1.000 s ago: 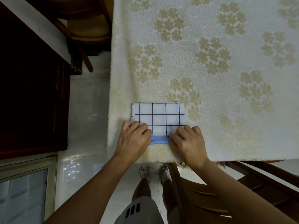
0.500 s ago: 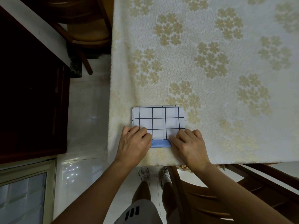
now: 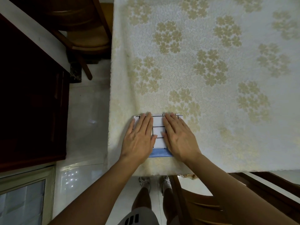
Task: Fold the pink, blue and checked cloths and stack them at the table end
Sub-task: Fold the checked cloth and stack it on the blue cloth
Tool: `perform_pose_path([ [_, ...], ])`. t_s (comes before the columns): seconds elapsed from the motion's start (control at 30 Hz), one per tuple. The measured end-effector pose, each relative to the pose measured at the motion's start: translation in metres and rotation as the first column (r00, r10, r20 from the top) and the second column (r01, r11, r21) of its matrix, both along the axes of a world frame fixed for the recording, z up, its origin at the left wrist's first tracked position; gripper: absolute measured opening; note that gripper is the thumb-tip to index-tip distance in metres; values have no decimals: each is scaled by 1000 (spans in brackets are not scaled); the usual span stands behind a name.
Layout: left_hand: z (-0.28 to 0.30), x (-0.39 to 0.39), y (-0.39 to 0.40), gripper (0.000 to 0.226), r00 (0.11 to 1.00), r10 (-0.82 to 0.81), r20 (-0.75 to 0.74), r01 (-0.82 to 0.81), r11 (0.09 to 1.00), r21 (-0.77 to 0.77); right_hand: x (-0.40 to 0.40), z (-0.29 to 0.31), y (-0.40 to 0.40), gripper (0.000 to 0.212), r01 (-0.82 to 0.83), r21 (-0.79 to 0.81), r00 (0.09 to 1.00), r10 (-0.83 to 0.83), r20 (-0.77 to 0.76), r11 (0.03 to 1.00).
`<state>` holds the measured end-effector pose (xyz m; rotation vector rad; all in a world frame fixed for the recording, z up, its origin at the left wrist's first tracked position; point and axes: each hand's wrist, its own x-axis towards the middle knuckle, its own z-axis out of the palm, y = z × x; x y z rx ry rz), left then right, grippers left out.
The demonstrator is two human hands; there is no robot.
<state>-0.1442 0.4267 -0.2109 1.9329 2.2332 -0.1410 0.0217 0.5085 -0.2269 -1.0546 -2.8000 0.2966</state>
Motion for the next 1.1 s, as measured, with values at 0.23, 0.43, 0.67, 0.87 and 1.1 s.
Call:
perform_pose_path([
  [0.23,-11,1,-1,68,999,7,-40,-9,998,-61,1,-8,0,55,15,-10,997,-14,72,1000],
  [0.43,8,-1,-7,67,1000,11,-28,-12,1000,-29,5,8,0,56,18,-28,993,-15,117,999],
  [0.67,7,-5,-31,67,999,48,-12,-48,995,-88,24,12,-10,58,78,-40,975,-68,212,996],
  [0.87,23,3,-29,68,996,85,1,-85,995,-44,25,23,-13,58,79,-15,980,-75,183,997],
  [1.1,39,36,-70,64,999,14,32,-15,999,52,48,37,-63,49,12,70,993,-21,120,997],
])
